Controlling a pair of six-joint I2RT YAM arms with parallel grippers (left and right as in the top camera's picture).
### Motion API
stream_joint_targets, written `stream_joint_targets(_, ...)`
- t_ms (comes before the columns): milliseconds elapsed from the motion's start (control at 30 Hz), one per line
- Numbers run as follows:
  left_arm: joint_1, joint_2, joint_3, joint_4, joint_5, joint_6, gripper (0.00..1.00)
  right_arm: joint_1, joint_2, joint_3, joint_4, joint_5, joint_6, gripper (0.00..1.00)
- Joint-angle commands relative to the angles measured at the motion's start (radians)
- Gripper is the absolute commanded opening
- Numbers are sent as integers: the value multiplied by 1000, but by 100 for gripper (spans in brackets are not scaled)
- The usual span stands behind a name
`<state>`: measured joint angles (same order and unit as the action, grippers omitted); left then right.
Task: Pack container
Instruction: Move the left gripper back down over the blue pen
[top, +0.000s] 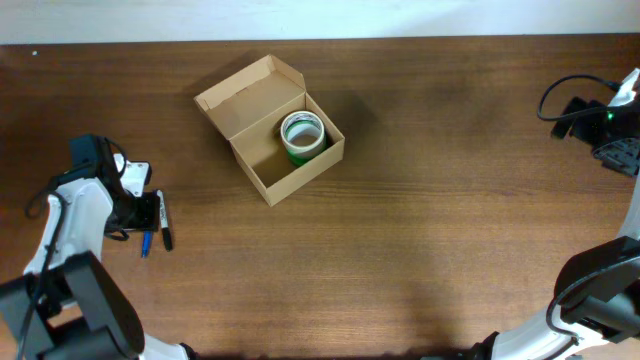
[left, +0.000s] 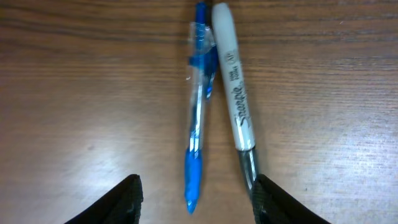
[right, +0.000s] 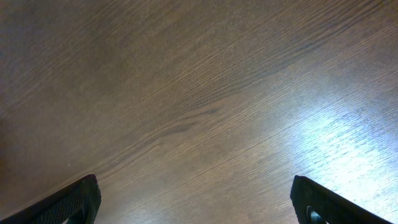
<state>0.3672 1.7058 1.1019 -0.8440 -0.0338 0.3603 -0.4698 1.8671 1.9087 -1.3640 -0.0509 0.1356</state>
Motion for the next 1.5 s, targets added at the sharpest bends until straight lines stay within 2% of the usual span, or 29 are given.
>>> stream_joint_targets(0, 5, 61, -2, 12, 38, 22, 56, -3, -18, -4, 0, 3, 8, 99)
stream_joint_targets(567, 5, 126, -2, 95, 27, 16, 56, -3, -18, -4, 0, 3, 8, 99)
stream_joint_targets(900, 5, 126, 46, 65, 74, 12, 56, -3, -18, -4, 0, 3, 8, 99)
stream_joint_targets(1133, 5, 126, 126, 13, 10, 12, 56, -3, -18, -4, 0, 3, 8, 99)
stream_joint_targets(1467, 16, 126, 129, 18, -41, 13, 56, -3, -18, -4, 0, 3, 8, 99)
